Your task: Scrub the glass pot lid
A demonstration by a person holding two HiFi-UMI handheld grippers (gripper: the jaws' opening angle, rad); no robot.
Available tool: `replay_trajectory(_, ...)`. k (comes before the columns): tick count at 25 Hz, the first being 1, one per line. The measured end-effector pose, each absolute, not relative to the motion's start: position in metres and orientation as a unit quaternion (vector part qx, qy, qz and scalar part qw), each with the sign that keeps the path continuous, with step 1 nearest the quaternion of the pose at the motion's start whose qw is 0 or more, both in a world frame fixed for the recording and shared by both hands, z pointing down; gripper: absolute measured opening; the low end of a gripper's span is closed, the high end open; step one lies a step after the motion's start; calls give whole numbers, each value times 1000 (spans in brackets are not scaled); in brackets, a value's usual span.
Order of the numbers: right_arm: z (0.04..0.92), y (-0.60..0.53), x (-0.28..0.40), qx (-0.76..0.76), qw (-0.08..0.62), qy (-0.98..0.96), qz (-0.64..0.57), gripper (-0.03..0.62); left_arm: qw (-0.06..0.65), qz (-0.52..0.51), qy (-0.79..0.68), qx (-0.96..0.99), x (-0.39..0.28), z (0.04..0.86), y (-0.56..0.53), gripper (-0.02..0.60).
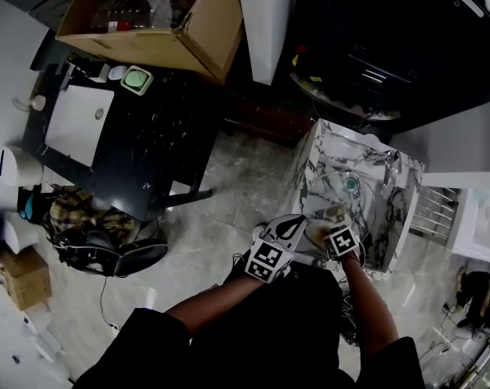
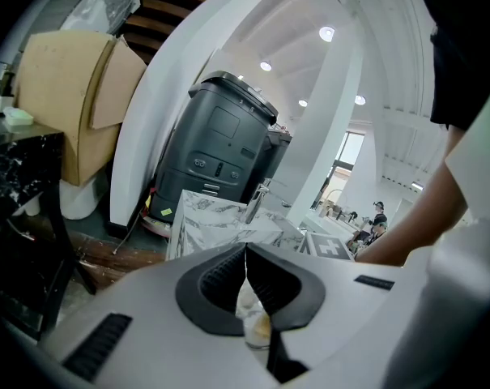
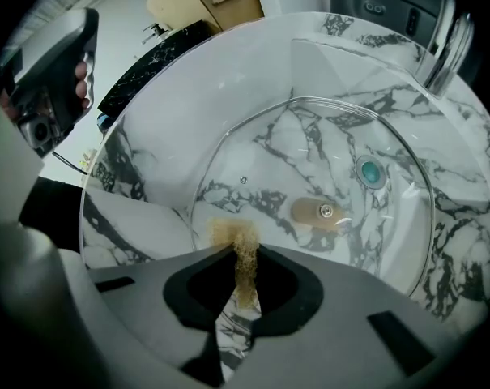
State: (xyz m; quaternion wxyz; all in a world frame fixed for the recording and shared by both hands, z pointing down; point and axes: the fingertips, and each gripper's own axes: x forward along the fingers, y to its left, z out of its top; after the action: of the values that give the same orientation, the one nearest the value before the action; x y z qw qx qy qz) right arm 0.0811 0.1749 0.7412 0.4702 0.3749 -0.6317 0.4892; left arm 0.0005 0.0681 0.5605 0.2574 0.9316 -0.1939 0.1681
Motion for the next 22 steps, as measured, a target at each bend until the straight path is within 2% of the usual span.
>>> replay_trajectory(22, 740, 155, 63, 368, 451, -657, 479, 58, 258, 181, -202, 928, 4, 566, 61, 17)
